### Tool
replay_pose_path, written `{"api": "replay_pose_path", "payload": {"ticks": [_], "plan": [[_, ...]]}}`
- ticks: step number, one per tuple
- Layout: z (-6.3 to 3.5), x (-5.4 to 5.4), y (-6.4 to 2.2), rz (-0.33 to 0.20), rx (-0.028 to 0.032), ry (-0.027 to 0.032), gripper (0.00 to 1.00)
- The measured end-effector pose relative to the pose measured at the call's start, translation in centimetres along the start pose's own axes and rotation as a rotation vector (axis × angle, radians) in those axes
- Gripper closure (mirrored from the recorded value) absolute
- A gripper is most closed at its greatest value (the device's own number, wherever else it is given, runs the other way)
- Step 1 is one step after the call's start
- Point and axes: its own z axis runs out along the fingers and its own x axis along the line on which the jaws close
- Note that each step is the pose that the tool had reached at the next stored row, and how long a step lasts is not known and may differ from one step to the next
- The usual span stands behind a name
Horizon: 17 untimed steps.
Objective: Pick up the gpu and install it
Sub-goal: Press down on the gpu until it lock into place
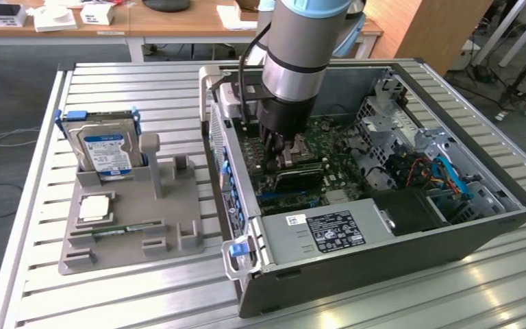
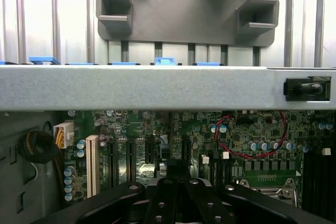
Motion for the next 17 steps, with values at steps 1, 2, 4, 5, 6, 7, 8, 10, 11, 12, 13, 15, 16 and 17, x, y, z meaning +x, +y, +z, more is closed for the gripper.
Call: {"api": "replay_pose_path", "payload": {"ticks": [1,2,4,5,6,7,8,10,11,12,13,15,16,17], "plan": [[0.01,0.0,0.0,0.0,0.0,0.0001,0.89],[0.01,0.0,0.0,0.0,0.0,0.0001,0.89],[0.02,0.0,0.0,0.0,0.0,0.0,0.89],[0.02,0.0,0.0,0.0,0.0,-0.0001,0.89],[0.02,0.0,0.0,0.0,0.0001,-0.0001,0.89],[0.02,0.0,0.0,0.0,0.0001,-0.0002,0.89],[0.02,0.0,0.0,0.0,0.0001,-0.0002,0.89],[0.02,0.0,0.0,0.0,0.0001,-0.0002,0.89],[0.02,0.0,0.0,0.0,0.0001,-0.0002,0.89],[0.02,0.0,0.0,0.0,0.0001,-0.0001,0.89],[0.02,0.0,0.0,0.0,0.0001,-0.0002,0.89],[0.03,0.0,0.0,0.0,0.0001,-0.0002,0.89],[0.03,0.0,0.0,0.0,0.0001,-0.0002,0.89],[0.02,0.0,0.0,0.0,0.0001,-0.0001,0.89]]}}
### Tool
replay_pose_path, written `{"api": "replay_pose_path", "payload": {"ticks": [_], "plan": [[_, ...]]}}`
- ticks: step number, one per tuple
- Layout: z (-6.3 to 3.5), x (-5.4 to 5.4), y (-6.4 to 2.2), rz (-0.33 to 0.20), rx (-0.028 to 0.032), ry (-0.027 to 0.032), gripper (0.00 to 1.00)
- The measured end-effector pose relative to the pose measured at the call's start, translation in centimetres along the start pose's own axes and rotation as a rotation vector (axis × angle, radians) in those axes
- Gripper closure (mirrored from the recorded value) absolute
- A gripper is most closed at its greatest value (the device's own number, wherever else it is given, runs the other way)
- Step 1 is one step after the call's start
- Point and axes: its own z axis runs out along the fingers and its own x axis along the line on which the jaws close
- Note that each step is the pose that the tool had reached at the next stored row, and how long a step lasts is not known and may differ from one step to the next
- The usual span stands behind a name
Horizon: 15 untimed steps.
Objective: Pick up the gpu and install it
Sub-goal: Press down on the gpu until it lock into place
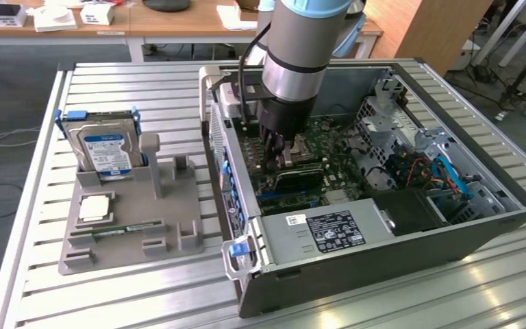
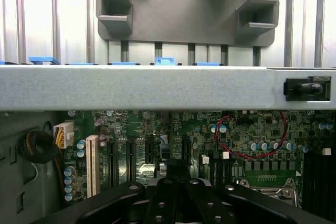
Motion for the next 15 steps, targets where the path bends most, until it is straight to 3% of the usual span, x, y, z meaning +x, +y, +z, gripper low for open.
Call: {"api": "replay_pose_path", "payload": {"ticks": [7,12,15], "plan": [[-0.01,0.0,0.0,0.0,0.0002,-0.0004,0.89],[-1.13,0.0,-0.08,0.0,0.0,0.0,0.89],[-1.3,-0.1,-0.11,0.0,0.0001,-0.0002,0.89]]}}
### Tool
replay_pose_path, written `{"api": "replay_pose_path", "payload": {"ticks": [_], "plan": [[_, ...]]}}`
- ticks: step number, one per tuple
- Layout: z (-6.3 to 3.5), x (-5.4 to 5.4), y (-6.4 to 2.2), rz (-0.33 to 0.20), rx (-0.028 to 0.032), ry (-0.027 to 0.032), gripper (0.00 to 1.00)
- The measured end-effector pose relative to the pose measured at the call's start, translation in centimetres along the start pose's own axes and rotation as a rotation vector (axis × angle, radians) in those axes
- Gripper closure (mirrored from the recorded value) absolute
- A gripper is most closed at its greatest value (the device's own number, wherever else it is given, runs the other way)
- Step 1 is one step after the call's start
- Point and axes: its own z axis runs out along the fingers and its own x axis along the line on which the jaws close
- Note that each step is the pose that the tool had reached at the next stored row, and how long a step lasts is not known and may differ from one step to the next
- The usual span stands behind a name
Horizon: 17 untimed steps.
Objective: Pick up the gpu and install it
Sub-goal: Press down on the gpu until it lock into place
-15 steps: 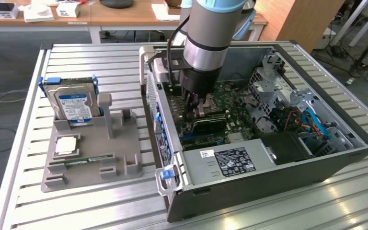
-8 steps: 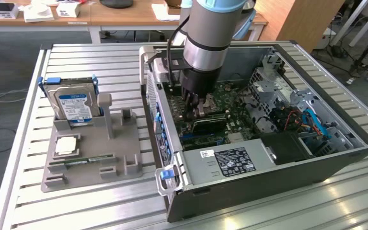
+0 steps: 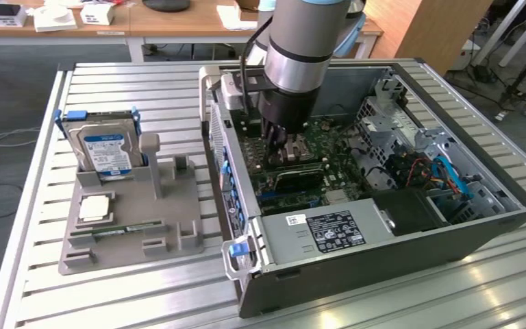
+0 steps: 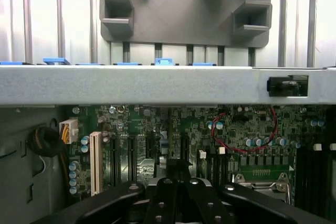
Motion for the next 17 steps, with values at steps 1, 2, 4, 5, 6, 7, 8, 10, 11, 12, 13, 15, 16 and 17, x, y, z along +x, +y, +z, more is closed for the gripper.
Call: {"api": "replay_pose_path", "payload": {"ticks": [1,2,4,5,6,7,8,10,11,12,13,15,16,17], "plan": [[0.0,0.0,0.0,0.0,0.0,0.0,0.89],[0.0,0.0,0.0,0.0,0.0,0.0,0.89],[-0.01,0.0,-0.06,0.0,-0.0001,0.0001,0.89],[-0.02,0.0,-0.19,0.0,-0.0003,0.0003,0.89],[-0.02,0.0,-0.38,0.0,-0.0002,0.0002,0.89],[-0.01,0.0,-0.6,0.0,-0.0001,0.0001,0.89],[-0.01,0.0,-0.82,0.0,-0.0001,0.0001,0.89],[-0.02,0.0,-1.25,0.0,-0.0001,0.0002,0.89],[-0.02,0.0,-1.49,0.0,0.0,0.0001,0.89],[-0.02,0.0,-1.71,0.0,-0.0001,0.0001,0.89],[-0.02,0.0,-1.92,0.0,-0.0001,0.0002,0.89],[-0.02,0.0,-2.34,0.0,0.0,0.0001,0.89],[-0.02,0.0,-2.55,0.0,-0.0001,0.0001,0.89],[-0.03,0.0,-2.76,0.0,-0.0001,0.0001,0.89]]}}
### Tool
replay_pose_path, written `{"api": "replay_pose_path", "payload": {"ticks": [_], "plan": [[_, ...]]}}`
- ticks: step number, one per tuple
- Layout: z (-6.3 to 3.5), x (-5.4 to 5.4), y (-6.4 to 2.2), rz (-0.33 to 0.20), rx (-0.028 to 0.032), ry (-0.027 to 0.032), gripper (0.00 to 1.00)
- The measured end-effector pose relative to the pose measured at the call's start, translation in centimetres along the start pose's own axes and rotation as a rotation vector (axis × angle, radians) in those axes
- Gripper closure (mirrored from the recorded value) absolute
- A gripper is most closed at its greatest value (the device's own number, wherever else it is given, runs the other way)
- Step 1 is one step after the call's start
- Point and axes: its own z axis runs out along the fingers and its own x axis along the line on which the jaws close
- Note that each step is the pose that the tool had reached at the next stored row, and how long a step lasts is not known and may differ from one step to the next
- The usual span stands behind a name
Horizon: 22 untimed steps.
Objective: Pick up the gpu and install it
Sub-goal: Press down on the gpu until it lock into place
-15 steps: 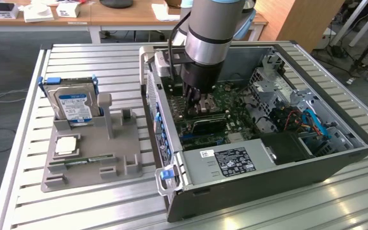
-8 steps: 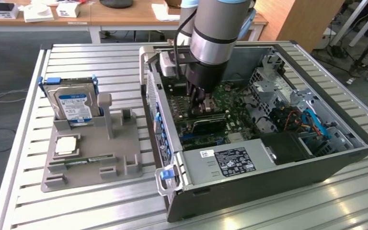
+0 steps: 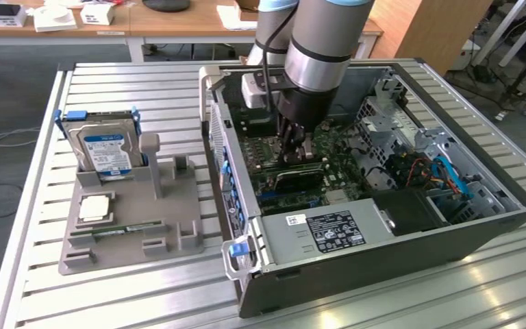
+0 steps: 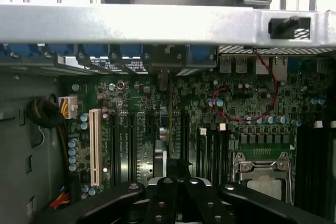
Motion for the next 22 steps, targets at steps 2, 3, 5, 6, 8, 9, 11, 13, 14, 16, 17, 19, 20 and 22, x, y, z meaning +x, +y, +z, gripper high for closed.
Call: {"api": "replay_pose_path", "payload": {"ticks": [2,3,5,6,8,9,11,13,14,16,17,19,20,22], "plan": [[0.0,0.0,-0.43,0.0,0.0,0.0,0.89],[-0.01,0.0,-0.6,0.0,0.0,0.0001,0.89],[-0.01,0.0,-0.66,0.0,0.0,0.0,0.89],[0.0,0.0,-0.66,0.0,0.0,0.0,0.89],[0.12,0.0,-0.67,0.0,0.0001,-0.0002,0.89],[0.23,0.0,-0.67,0.0,0.0,-0.0001,0.89],[0.5,0.0,-0.67,0.0,0.0001,-0.0001,0.89],[0.72,0.0,-0.67,0.0,0.0,0.0,0.89],[0.78,0.0,-0.68,0.0,0.0,0.0,0.89],[0.78,0.0,-0.67,0.0,-0.0001,0.0001,0.89],[0.78,0.0,-0.67,0.0,-0.0001,0.0001,0.89],[0.89,0.0,-0.68,0.0,0.0002,-0.0004,0.89],[0.95,0.0,-0.68,0.0,0.0001,-0.0002,0.89],[1.03,0.0,-0.67,0.0,-0.0001,0.0001,0.89]]}}
